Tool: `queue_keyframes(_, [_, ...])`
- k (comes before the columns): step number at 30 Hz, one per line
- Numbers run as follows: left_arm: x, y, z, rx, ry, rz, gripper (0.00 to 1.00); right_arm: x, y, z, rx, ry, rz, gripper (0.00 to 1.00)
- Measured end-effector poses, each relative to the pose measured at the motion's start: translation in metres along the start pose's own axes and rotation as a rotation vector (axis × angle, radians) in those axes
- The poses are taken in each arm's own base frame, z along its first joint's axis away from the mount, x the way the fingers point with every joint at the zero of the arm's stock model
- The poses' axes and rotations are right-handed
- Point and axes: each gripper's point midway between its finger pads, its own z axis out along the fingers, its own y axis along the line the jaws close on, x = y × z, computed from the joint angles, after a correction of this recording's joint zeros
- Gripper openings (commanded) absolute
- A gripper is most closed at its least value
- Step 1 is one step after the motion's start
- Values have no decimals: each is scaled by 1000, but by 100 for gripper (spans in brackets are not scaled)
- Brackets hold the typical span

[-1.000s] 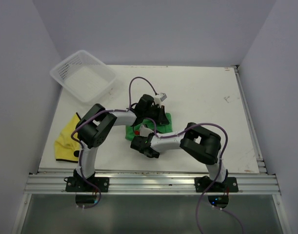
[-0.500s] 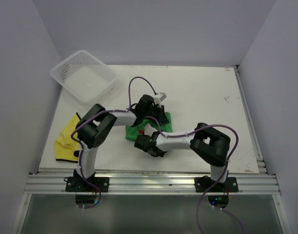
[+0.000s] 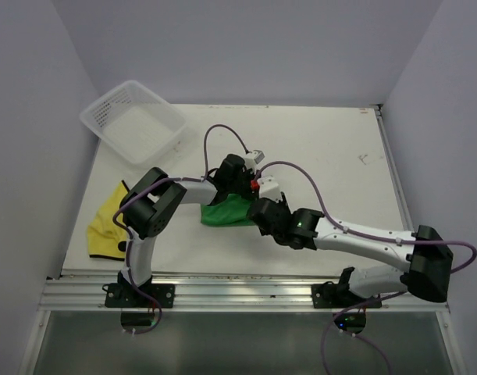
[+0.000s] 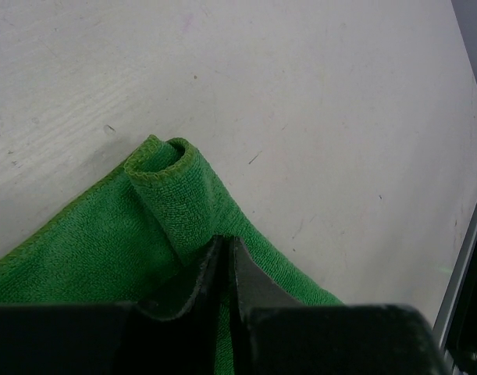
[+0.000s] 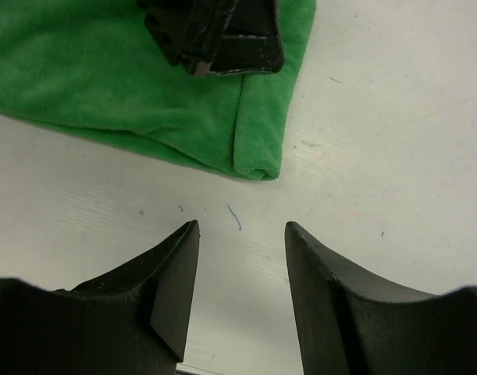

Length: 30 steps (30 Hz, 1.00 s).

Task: Roll the towels
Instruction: Roll the towel

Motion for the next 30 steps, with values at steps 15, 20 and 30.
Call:
queue_keyframes(15, [0,0,0,0,-1,0,12,11,-45,34,-112,35,454,52])
queue_keyframes(20, [0,0,0,1,-1,0,12,6,-48,49,-181,33,645,54])
queue_keyframes(30, [0,0,0,0,-1,0,12,12,-42,78,-282,91,890,56])
